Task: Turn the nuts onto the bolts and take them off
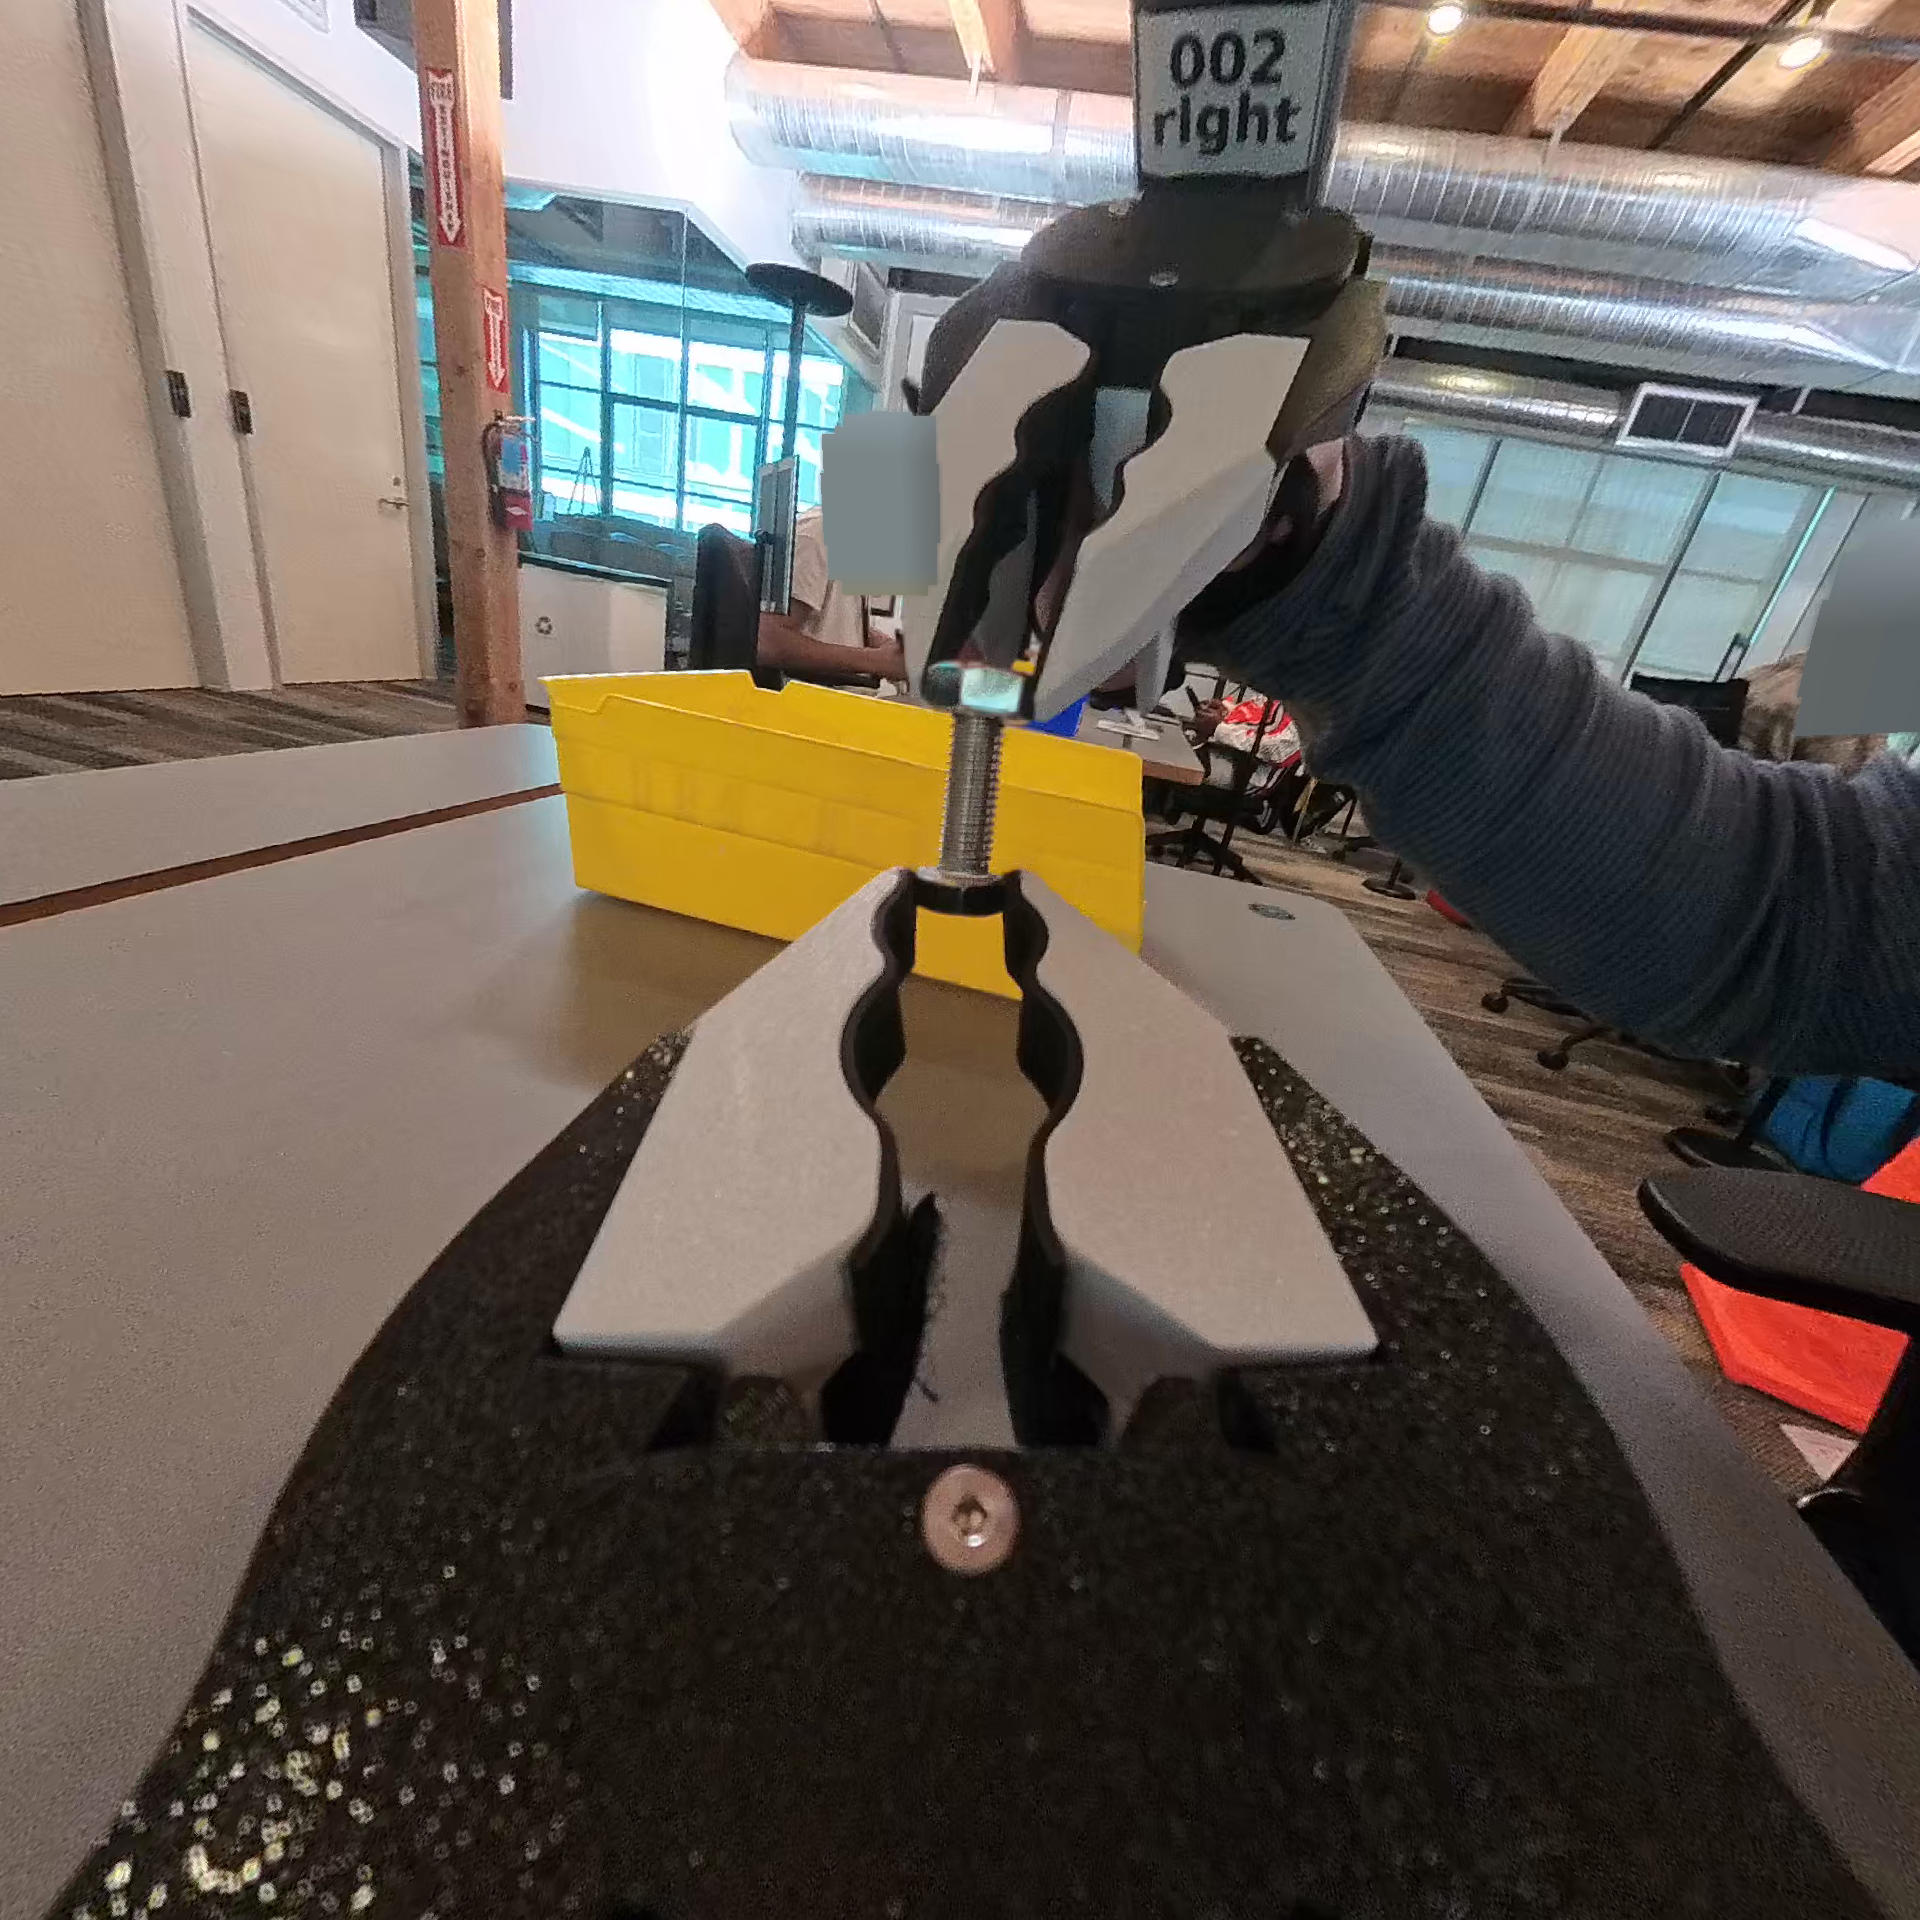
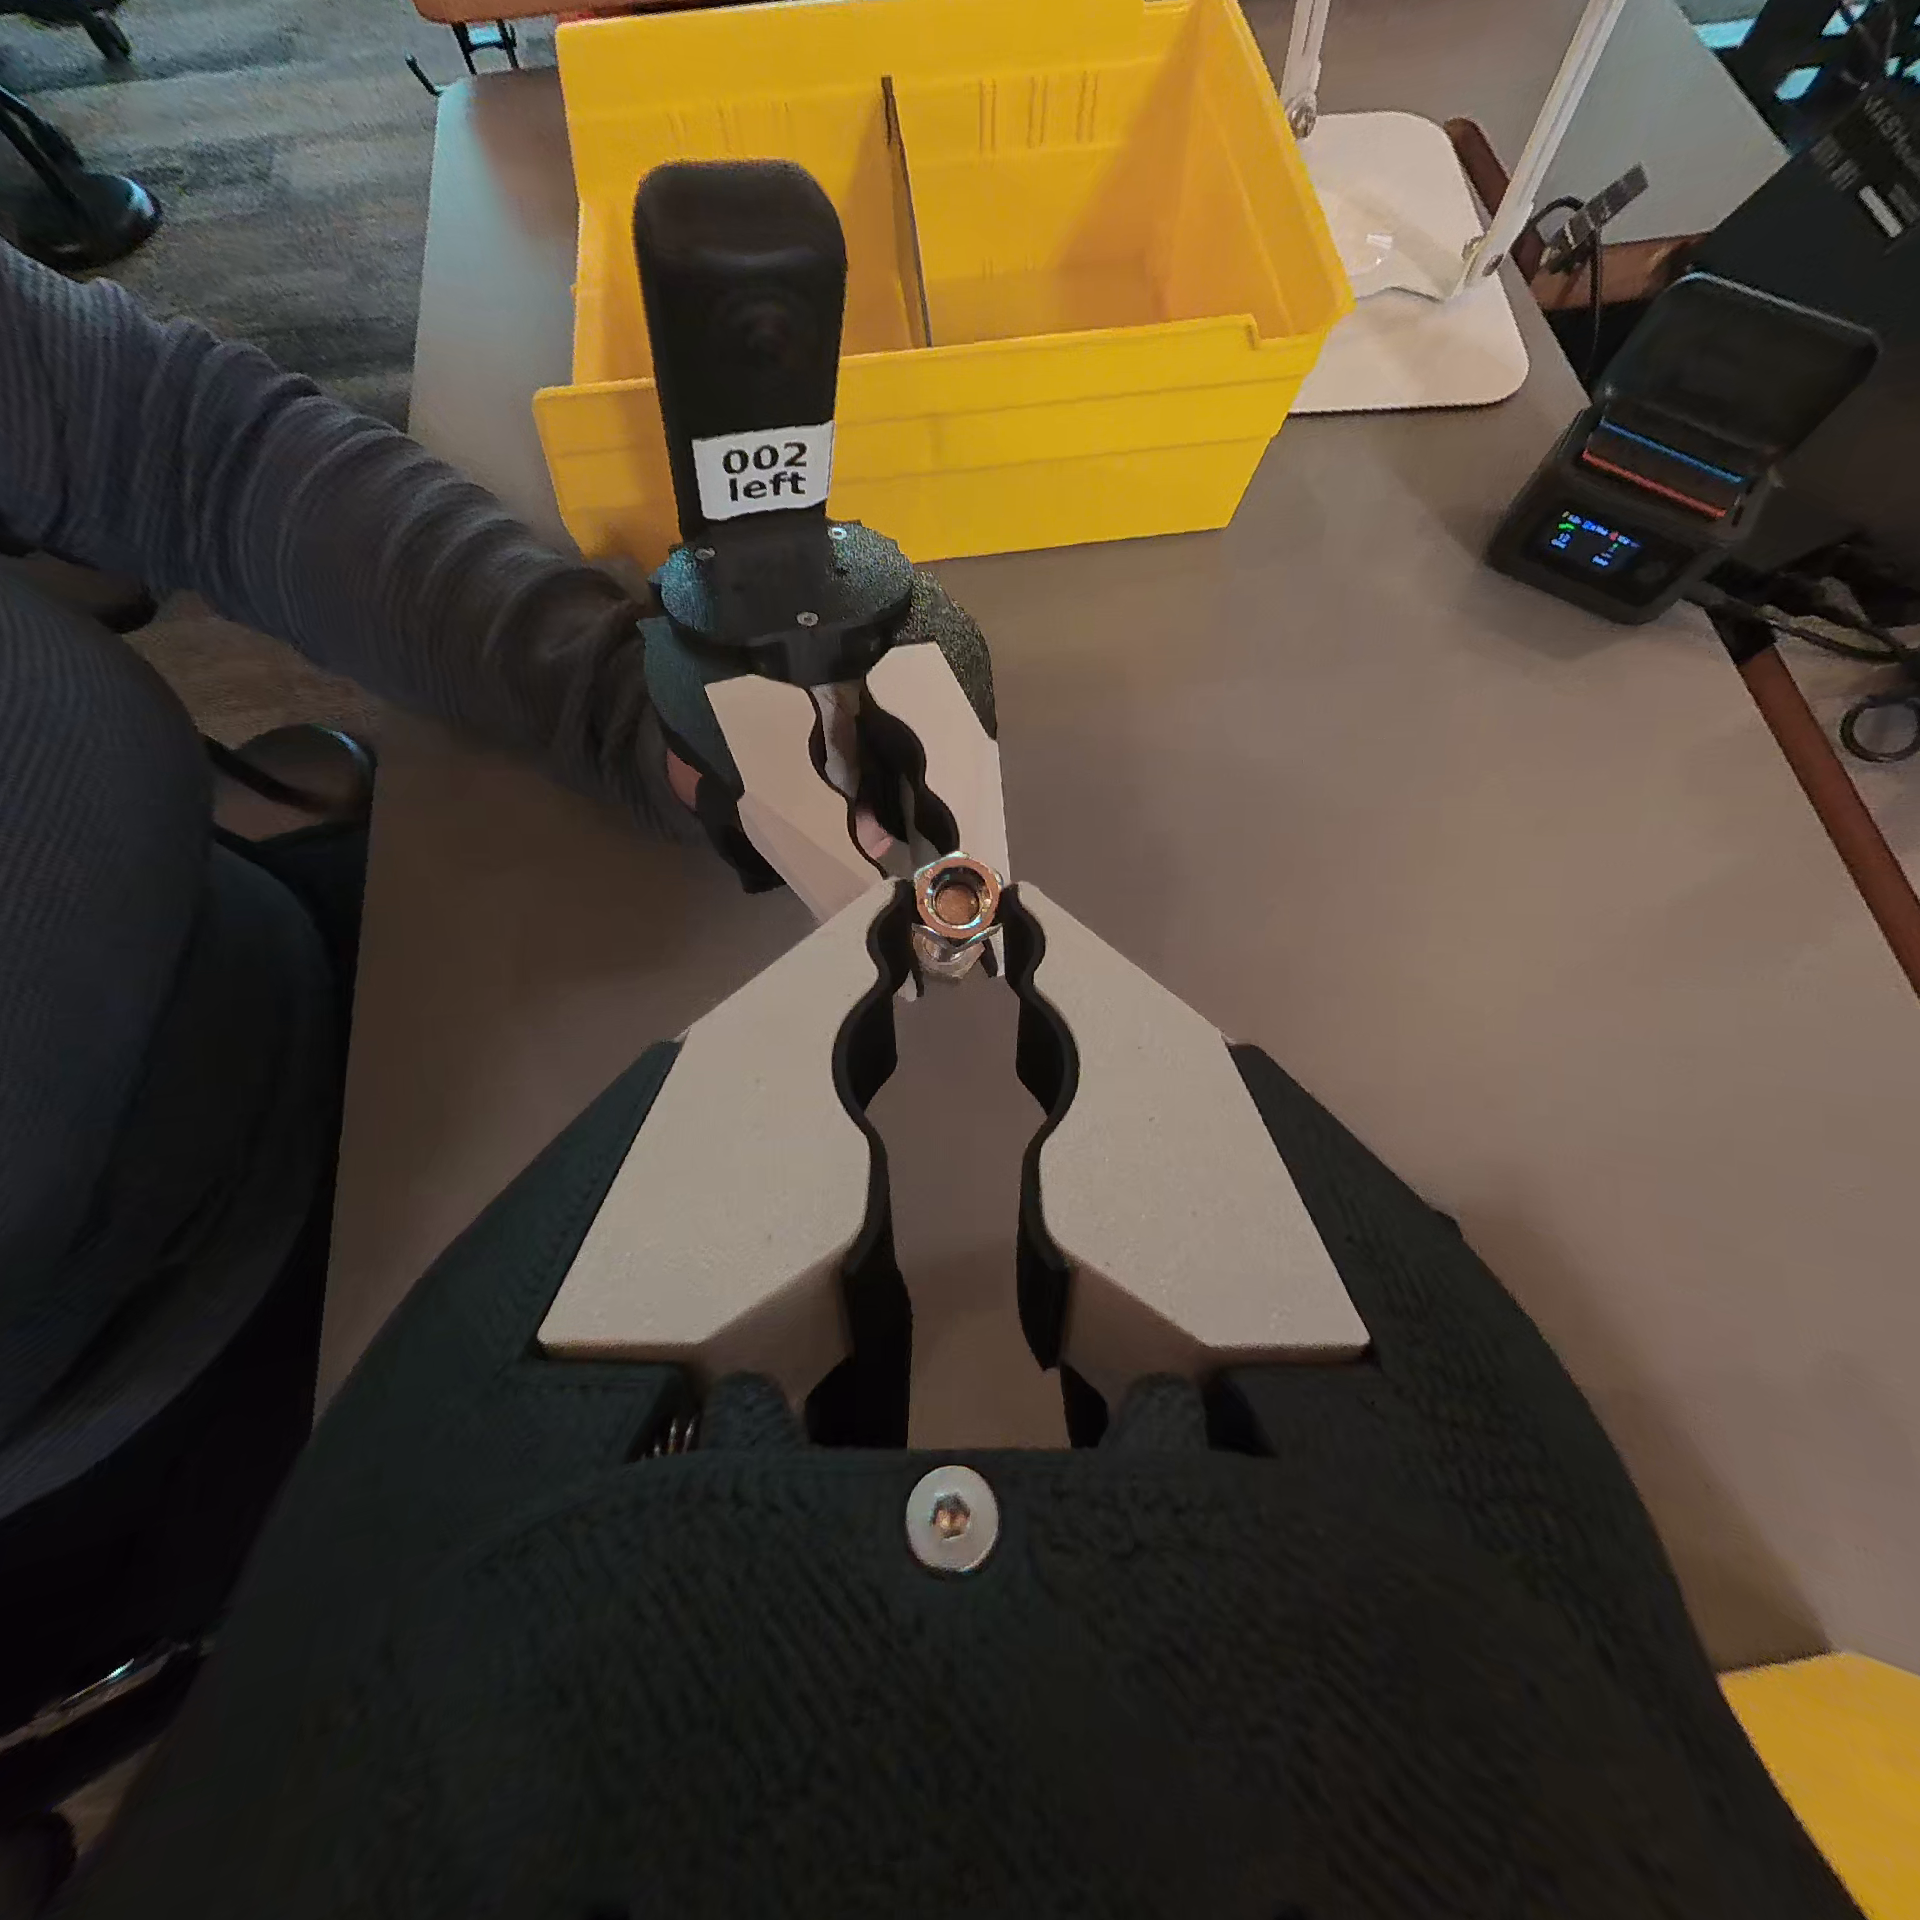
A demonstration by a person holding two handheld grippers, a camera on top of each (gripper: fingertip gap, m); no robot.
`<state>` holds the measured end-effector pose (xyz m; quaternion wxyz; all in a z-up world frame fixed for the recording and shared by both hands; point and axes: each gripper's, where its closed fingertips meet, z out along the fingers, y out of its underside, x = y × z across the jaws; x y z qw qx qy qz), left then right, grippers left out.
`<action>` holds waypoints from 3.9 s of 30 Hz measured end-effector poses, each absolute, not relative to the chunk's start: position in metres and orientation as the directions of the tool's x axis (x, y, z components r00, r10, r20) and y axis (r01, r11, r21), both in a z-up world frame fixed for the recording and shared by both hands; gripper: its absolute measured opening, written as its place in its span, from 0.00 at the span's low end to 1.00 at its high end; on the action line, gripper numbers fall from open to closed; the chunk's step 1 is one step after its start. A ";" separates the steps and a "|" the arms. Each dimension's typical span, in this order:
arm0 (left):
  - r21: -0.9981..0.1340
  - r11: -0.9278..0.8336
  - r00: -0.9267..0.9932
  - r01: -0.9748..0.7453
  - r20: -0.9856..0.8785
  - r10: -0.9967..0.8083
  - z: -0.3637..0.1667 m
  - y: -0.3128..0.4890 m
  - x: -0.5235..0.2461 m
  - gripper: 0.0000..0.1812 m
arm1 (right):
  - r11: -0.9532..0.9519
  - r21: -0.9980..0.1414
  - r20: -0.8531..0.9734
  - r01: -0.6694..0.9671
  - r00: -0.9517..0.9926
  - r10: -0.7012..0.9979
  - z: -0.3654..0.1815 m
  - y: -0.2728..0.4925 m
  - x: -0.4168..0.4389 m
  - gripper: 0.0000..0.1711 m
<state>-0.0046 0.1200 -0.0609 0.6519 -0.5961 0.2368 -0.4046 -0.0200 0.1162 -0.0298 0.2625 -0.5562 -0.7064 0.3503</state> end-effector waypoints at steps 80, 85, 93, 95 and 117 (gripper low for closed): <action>-0.935 -0.104 0.507 0.340 0.275 -0.817 -0.058 0.128 -0.019 0.08 | -0.021 -0.996 -0.013 -0.088 -0.087 0.996 -0.024 0.097 -0.041 0.46; -0.945 -0.094 0.508 0.313 0.250 -0.824 -0.059 0.127 -0.017 0.08 | -0.051 -0.989 -0.047 -0.136 -0.032 0.998 -0.018 0.116 -0.031 0.44; -0.934 -0.095 0.509 0.344 0.270 -0.817 -0.057 0.128 -0.023 0.08 | -0.028 -0.998 -0.021 -0.058 -0.119 0.993 -0.032 0.098 -0.032 0.37; -0.938 -0.100 0.500 0.332 0.265 -0.824 -0.058 0.127 -0.021 0.08 | -0.058 -0.992 -0.050 -0.116 -0.071 0.996 -0.024 0.111 -0.028 0.40; -0.932 -0.110 0.518 0.346 0.288 -0.806 -0.057 0.127 -0.024 0.08 | -0.006 -0.998 0.002 -0.059 -0.135 0.991 -0.041 0.098 -0.032 0.37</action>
